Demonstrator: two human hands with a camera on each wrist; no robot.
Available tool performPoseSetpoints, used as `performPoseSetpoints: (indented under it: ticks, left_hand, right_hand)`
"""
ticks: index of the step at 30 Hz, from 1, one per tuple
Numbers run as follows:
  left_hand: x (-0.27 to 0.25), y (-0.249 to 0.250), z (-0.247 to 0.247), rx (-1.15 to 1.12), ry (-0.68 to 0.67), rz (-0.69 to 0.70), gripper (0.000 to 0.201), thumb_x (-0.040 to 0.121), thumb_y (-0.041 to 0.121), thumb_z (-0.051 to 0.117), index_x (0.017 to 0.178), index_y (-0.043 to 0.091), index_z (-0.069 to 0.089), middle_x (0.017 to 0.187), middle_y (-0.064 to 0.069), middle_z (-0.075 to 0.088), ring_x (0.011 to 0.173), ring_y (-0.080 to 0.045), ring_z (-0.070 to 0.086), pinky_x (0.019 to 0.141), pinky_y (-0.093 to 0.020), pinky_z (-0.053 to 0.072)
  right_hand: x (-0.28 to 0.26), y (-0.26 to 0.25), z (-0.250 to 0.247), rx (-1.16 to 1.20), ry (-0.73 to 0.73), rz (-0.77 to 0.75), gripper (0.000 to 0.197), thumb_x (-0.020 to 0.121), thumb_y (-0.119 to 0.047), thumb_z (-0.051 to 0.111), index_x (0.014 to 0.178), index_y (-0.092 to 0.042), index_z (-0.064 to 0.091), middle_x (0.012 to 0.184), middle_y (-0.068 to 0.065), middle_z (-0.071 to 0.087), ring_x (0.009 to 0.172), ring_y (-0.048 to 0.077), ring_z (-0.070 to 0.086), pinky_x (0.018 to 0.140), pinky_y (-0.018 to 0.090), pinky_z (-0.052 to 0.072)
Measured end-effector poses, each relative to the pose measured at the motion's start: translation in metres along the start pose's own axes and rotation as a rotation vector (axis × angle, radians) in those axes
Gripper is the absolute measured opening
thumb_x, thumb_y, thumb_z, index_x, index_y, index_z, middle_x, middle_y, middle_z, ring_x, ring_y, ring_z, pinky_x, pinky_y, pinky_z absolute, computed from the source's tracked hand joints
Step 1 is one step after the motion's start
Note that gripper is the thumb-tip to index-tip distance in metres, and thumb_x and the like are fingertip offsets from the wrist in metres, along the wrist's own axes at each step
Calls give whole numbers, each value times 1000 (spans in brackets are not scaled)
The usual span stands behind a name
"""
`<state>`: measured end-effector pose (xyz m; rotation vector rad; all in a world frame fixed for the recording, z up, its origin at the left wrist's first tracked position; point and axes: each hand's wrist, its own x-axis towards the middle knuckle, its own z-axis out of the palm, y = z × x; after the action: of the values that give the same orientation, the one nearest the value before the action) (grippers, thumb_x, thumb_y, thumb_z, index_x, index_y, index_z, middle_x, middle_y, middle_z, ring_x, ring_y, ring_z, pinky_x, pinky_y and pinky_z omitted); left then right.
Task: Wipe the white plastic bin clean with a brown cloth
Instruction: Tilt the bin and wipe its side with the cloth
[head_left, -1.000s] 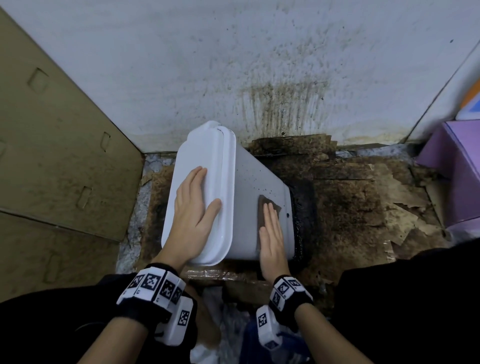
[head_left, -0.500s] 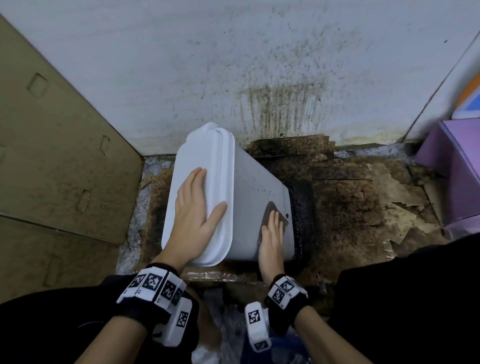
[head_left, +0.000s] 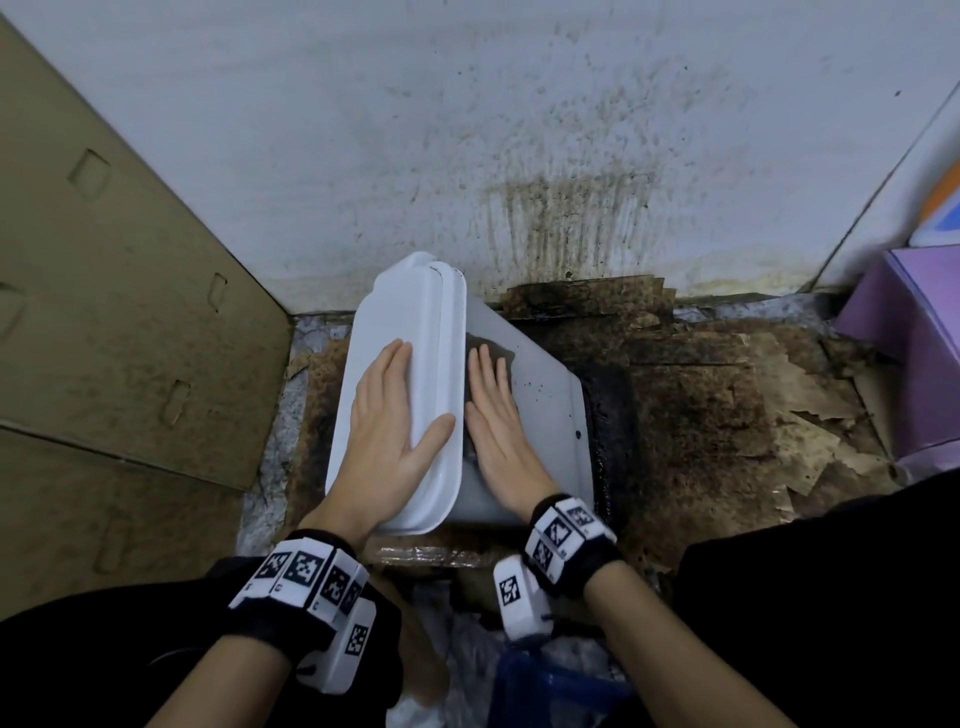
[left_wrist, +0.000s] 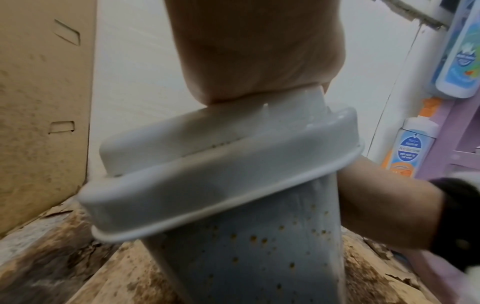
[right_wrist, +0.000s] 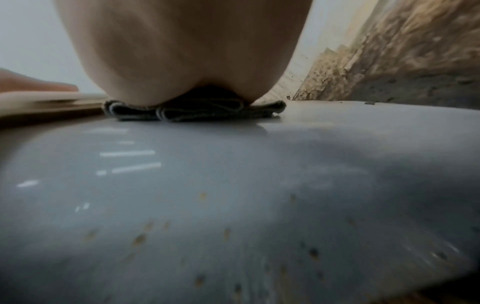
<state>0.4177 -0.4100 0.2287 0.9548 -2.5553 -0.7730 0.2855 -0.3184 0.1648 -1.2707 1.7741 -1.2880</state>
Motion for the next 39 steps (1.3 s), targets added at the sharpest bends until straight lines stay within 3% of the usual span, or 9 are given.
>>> performPoseSetpoints:
  ticks: [7,12,15,20,26,29,32,34,39]
  left_hand:
    - [1,3,-1,9,-7,8,88,94,61,42,162,12,15,169,-4,14,156,-16,9,126,-33,7]
    - [0,3,0,-5,2,13,85,95,58,43,161,11,17,167,-3,16,156,-14,10,125,-27,6]
    - [-1,2,-2,-26,-1,14,84,96,58,44,160,12,18,167,-2,16,156,-12,9,126,-31,7]
    - [-1,2,-3,-40,-12,18,81,97,56,45,161,14,17,167,1,15,156,-10,8,127,-33,8]
    - [0,5,-1,-40,-14,32,81,97,54,45,161,13,17,167,0,15,156,-12,9,127,-29,7]
    - [-1,5,-2,-36,-14,28,81,97,54,45,161,14,17,167,0,15,156,-12,8,126,-27,6]
    - [-2,5,-3,-21,-26,24,80,97,54,43,162,14,15,168,1,12,156,-11,6,126,-27,5]
    - [-2,5,-3,-5,-35,27,80,98,53,42,162,14,14,168,0,11,156,-12,5,127,-29,5]
    - [-2,6,-2,-7,-40,31,81,98,54,42,162,14,14,169,0,11,157,-12,5,127,-34,6]
  right_hand:
    - [37,18,-21,-44,-53,-4,56,112,-28,19,160,-23,-11,165,-9,-23,153,13,-24,124,31,-13]
    - [39,39,-22,-39,-9,28,56,112,-28,19,161,-23,-8,166,-11,-20,154,11,-21,123,23,-14]
    - [36,65,-26,-66,-1,114,55,112,-28,19,160,-24,-9,164,-14,-20,152,9,-22,121,23,-13]
    - [28,106,-39,-54,-28,305,55,112,-26,17,159,-19,-11,166,-6,-19,147,6,-23,126,35,-11]
    - [17,116,-53,50,-32,501,55,112,-27,16,158,-18,-14,166,-3,-22,153,18,-22,123,33,-14]
    - [17,109,-51,7,-36,474,53,112,-20,14,158,-8,-9,160,-9,-14,151,16,-22,121,33,-15]
    - [15,107,-40,-99,58,390,64,103,-36,13,159,-5,9,168,7,1,157,24,-6,126,36,-6]
    - [17,101,-36,-102,80,358,66,100,-36,13,158,-4,12,168,13,4,157,27,-1,127,38,-4]
    - [33,37,-28,72,63,238,53,112,-22,19,161,-17,-1,163,-11,-17,150,12,-20,125,38,-11]
